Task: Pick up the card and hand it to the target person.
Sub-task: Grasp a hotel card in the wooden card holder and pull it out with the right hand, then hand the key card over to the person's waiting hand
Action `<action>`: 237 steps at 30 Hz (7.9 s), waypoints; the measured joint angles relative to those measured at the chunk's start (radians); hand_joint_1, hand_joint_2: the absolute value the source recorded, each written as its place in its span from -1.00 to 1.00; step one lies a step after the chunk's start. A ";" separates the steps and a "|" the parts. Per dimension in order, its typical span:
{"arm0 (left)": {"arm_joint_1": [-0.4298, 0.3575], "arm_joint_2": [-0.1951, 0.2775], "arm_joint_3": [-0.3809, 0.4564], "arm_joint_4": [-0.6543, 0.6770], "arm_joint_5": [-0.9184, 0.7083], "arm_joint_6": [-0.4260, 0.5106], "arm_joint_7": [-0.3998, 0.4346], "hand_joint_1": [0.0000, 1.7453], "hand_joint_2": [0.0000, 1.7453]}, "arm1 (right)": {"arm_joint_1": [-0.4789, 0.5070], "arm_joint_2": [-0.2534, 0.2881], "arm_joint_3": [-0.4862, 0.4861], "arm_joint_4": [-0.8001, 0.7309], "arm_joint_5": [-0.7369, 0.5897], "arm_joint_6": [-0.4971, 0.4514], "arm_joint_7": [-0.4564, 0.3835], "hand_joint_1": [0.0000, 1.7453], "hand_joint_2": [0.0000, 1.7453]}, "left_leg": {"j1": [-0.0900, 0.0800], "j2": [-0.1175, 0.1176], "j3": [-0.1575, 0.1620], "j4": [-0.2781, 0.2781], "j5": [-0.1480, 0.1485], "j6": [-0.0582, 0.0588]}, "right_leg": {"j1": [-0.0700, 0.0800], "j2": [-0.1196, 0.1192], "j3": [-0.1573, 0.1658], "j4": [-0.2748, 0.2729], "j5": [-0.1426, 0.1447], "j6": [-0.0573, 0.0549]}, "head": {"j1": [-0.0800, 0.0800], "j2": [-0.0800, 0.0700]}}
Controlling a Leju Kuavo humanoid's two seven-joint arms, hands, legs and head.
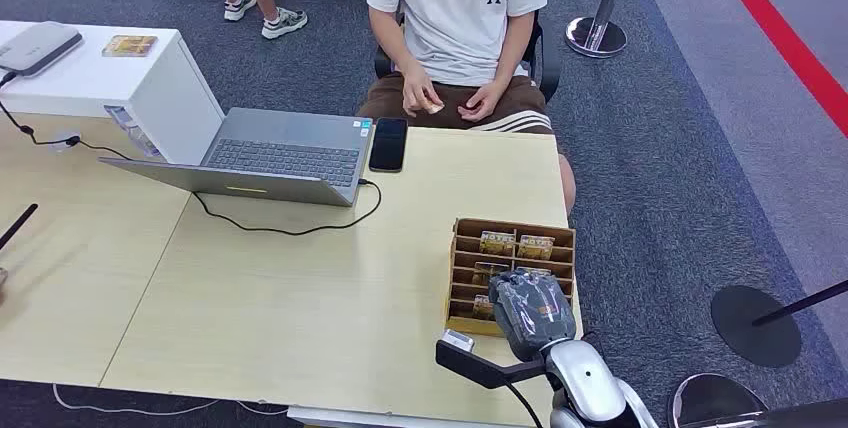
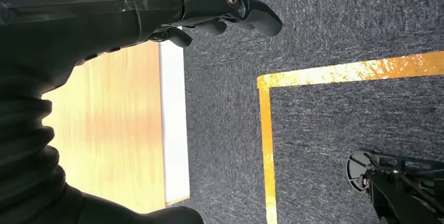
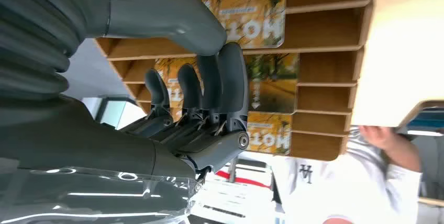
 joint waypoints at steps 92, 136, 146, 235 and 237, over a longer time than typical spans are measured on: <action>0.000 -0.005 0.024 0.000 -0.053 -0.012 0.004 -1.00 1.00 | -0.022 0.018 -0.025 0.043 -0.047 0.014 0.020 0.23 1.00 | 0.000 0.000 0.000 0.000 0.000 0.000 | 0.000 0.000 0.000 0.000 0.000 0.000 | 0.000 0.000; 0.000 -0.006 0.030 0.000 -0.086 -0.029 0.009 -1.00 -1.00 | -0.008 0.038 -0.040 0.067 -0.078 0.024 -0.003 0.98 1.00 | 0.000 0.000 0.001 0.000 0.000 0.000 | 0.000 0.000 0.000 0.000 0.000 0.000 | 0.000 0.000; 0.000 0.007 0.031 0.000 -0.086 -0.117 -0.052 -1.00 1.00 | -0.011 0.038 -0.040 0.077 -0.100 0.020 -0.015 0.96 1.00 | 0.000 0.000 0.001 0.000 0.000 0.000 | 0.000 0.001 0.000 0.000 0.000 0.000 | 0.000 0.000; -0.007 -0.015 0.097 0.000 -0.161 -0.124 -0.069 -1.00 1.00 | -0.225 0.263 -0.182 0.256 -0.537 -0.656 -0.512 0.96 1.00 | 0.000 0.000 0.001 0.000 0.000 0.000 | 0.000 0.001 0.000 0.000 0.000 0.000 | 0.000 0.000; -0.007 -0.015 0.098 0.000 -0.161 -0.124 -0.072 -1.00 1.00 | -0.243 0.273 -0.182 0.304 -0.544 -0.667 -0.515 0.96 1.00 | 0.000 0.000 0.001 0.000 0.001 0.000 | 0.000 0.001 0.000 0.000 0.000 0.000 | 0.000 0.000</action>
